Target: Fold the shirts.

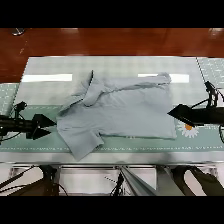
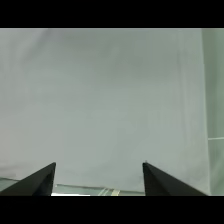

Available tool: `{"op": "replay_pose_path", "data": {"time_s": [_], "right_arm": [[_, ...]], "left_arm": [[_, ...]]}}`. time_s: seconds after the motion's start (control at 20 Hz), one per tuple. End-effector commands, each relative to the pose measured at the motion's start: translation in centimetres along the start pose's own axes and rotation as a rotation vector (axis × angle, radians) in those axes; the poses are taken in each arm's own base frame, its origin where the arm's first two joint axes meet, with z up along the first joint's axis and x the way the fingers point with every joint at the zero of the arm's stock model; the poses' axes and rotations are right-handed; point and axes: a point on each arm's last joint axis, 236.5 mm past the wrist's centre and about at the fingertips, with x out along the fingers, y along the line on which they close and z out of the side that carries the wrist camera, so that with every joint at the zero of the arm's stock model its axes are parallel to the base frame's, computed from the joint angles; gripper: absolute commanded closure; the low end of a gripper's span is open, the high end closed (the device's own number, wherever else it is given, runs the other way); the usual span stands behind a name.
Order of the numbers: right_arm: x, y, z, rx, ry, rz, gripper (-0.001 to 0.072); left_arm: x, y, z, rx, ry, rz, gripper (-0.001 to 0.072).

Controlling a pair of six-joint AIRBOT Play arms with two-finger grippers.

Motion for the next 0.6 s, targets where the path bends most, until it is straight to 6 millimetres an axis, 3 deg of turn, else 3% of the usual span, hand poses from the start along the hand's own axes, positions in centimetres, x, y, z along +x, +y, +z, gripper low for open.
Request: {"op": "replay_pose_path", "data": {"time_s": [0.0, 0.1, 0.2, 0.3, 0.4, 0.45, 0.55], "right_arm": [[-0.2, 1.6, -1.2, 0.014, -0.006, 0.07, 0.0095], [-0.3, 3.1, -0.7, 0.024, -0.023, 0.135, 0.0095], [-0.5, 3.8, -0.3, 0.029, -0.042, 0.168, 0.0095], [-0.5, 3.9, -0.1, 0.032, -0.051, 0.171, 0.0095], [-0.5, 3.7, 0.4, 0.031, -0.069, 0.161, 0.0095], [-0.6, 3.0, 0.8, 0.032, -0.088, 0.138, 0.0095], [-1.5, -0.5, 2.1, 0.08, -0.133, 0.041, 0.0095]], "left_arm": [[2.3, 0.1, -0.9, -0.045, -0.022, -0.038, 0.0005], [3.6, 0.2, -0.9, -0.046, -0.035, -0.027, 0.0004], [4.3, -1.1, -0.4, 0.004, -0.059, -0.062, 0.0005], [4.9, -3.0, -0.4, 0.064, -0.06, -0.103, 0.0006], [5.7, -3.3, -0.9, 0.105, -0.038, -0.079, 0.0009], [5.9, -3.4, -1.1, 0.123, -0.031, -0.076, 0.0083], [5.8, -3.3, -1.3, 0.14, -0.019, -0.069, 0.0674]]}}
